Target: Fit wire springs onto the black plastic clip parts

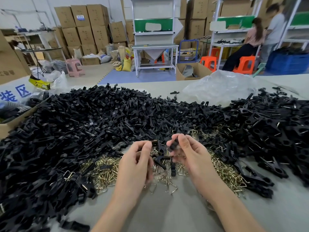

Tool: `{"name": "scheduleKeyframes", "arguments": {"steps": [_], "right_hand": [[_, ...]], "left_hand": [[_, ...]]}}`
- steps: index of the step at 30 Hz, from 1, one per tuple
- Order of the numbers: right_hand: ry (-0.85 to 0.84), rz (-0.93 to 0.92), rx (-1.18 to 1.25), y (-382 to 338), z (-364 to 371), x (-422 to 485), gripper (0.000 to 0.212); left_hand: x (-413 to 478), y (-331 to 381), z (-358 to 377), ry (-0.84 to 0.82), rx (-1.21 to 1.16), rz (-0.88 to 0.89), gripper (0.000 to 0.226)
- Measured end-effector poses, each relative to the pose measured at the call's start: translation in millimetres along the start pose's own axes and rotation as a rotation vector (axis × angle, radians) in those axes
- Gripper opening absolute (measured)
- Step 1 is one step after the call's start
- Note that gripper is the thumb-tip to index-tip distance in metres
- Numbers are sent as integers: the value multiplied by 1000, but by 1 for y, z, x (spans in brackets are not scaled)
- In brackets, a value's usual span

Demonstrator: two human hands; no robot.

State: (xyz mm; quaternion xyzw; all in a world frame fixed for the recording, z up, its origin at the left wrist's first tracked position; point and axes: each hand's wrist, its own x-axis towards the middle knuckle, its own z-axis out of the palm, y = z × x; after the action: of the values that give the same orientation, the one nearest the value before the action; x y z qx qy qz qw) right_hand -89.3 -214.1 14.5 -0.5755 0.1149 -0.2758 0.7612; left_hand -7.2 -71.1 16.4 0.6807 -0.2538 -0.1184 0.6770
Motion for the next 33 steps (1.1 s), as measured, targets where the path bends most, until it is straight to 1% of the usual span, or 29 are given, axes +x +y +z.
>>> {"name": "scheduleKeyframes", "arguments": {"steps": [2, 4, 7, 10, 13, 15, 19, 21, 24, 27, 30, 33], "right_hand": [[17, 44, 80, 0, -2, 1, 29], [0, 90, 100, 3, -2, 2, 29], [-52, 146, 87, 10, -2, 4, 22], [-74, 179, 70, 12, -2, 4, 25], [-117, 177, 46, 11, 1, 1, 24], [-125, 165, -1, 11, 3, -1, 21], [-152, 145, -87, 9, 4, -2, 18], [-148, 136, -110, 9, 4, -2, 17], [-113, 129, -120, 9, 3, 0, 17], [-110, 112, -139, 8, 3, 0, 17], [-104, 106, -128, 7, 3, 0, 17], [-106, 104, -117, 7, 4, 0, 17]], "left_hand": [[2, -2, -1, 35, 12, 3, 20], [4, -3, -1, 15, -38, -37, 26], [7, -4, -1, -28, -114, -98, 35], [7, 0, -1, -76, -99, -56, 38], [7, 1, -1, -51, -32, 5, 31], [7, -1, 0, -27, -34, 10, 25], [6, -3, 2, -32, -119, -50, 18], [5, -2, 3, -40, -151, -75, 23], [1, 0, 6, -48, -78, -42, 27], [-1, -1, 8, 2, 39, 39, 22], [2, -4, 9, 52, -28, 23, 14], [1, -6, 12, 54, -86, -6, 11]]}}
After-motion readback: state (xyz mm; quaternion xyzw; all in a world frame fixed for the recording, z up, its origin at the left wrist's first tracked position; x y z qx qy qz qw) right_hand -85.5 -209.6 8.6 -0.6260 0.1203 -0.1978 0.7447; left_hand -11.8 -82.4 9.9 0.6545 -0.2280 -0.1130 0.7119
